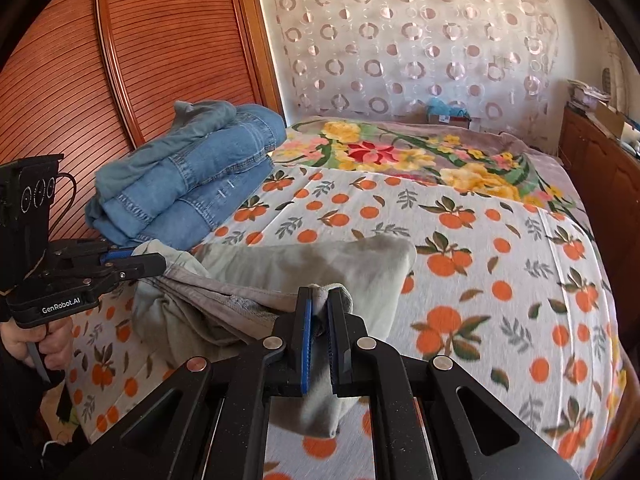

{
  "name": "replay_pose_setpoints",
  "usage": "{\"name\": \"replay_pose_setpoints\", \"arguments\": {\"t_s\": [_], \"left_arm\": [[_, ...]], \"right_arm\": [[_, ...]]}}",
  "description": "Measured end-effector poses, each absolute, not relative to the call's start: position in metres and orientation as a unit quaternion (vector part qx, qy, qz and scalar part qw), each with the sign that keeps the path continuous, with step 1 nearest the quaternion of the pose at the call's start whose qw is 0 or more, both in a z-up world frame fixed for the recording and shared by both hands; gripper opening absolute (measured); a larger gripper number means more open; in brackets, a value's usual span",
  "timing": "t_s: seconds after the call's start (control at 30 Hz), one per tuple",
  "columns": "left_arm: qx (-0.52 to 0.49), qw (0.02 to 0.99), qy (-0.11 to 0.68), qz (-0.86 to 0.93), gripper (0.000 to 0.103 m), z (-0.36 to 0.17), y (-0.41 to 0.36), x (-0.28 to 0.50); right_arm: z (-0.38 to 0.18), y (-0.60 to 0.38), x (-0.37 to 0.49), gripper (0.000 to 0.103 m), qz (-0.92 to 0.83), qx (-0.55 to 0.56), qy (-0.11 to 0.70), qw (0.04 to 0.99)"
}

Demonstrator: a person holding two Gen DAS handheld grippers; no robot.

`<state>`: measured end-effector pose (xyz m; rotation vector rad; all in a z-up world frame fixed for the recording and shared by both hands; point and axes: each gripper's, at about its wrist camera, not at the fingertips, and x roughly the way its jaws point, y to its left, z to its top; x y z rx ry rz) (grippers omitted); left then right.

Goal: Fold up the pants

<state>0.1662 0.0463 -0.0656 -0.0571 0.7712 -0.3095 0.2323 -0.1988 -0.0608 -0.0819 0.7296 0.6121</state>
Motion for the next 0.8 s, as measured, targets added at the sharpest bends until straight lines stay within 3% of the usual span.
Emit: {"name": "replay_pose_setpoints", "arguments": {"t_s": [0.13,0.27,0.4,0.6,0.8], "left_arm": [[-0.031,0.910,0.385,-0.149,0.012,-0.069,0.049,0.179],[-0.038,0.908,0.388,-0.153,0.013,-0.066,0.050,0.184],[-0.051,0.905,0.391,-0.158,0.021,-0.061,0.054,0.187],[-0.049,0.913,0.378,-0.149,0.047,-0.053,0.056,0.184],[-0.039,0.916,0.371,-0.147,0.048,-0.052,0.053,0.181]], "right_arm": [[-0.068,-0.197,0.253,0.007,0.294,-0.030,0.358,0.886],[-0.065,-0.200,0.261,0.019,0.286,-0.023,0.353,0.891],[-0.059,-0.208,0.257,0.025,0.280,-0.023,0.343,0.896],[-0.062,-0.213,0.238,0.033,0.282,-0.040,0.346,0.894],[-0.065,-0.204,0.225,0.041,0.301,-0.065,0.351,0.884]]}}
